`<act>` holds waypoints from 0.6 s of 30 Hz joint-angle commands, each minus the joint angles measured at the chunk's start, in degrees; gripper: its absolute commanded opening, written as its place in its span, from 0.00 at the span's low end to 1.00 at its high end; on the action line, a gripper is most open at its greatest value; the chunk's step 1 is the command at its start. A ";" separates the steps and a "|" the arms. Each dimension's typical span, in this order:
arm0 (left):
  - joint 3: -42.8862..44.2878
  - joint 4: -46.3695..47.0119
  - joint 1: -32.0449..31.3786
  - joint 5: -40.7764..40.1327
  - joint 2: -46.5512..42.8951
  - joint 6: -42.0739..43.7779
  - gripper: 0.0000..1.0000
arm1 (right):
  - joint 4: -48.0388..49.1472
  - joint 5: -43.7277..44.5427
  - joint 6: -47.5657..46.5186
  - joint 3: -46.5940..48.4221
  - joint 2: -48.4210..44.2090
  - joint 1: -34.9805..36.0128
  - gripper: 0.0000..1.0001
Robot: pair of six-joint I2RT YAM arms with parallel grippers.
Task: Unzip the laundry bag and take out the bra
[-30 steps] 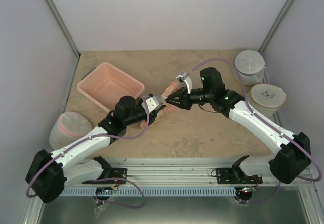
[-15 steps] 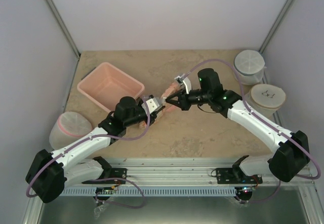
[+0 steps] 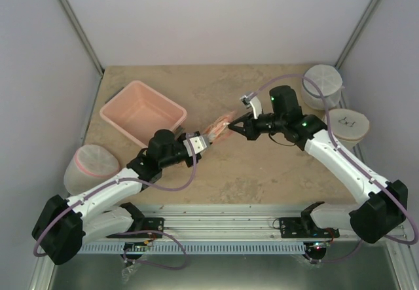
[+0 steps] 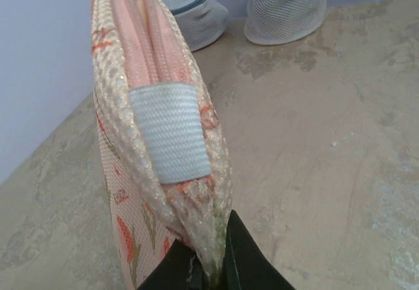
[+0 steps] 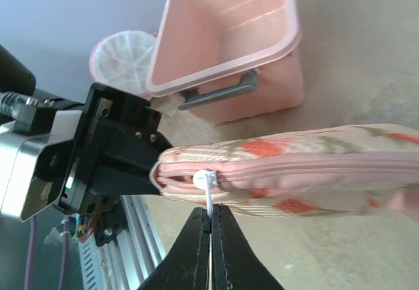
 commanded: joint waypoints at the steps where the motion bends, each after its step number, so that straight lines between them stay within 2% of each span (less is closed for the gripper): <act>1: -1.48 0.92 0.04 2.46 -1.54 5.14 0.00 | -2.60 0.93 -3.11 1.59 -1.36 -3.68 0.01; 10: -2.63 1.04 0.04 4.83 -2.10 5.27 0.00 | -2.47 -3.09 -4.59 0.80 0.07 -5.95 0.01; 14: -2.21 1.02 0.04 7.82 -2.23 3.87 0.50 | 0.13 -4.13 -3.26 0.70 -0.78 -5.56 0.01; 18: -0.19 1.40 0.04 10.18 -2.81 -0.04 0.75 | 1.17 -2.68 -1.43 1.83 -1.45 -5.41 0.01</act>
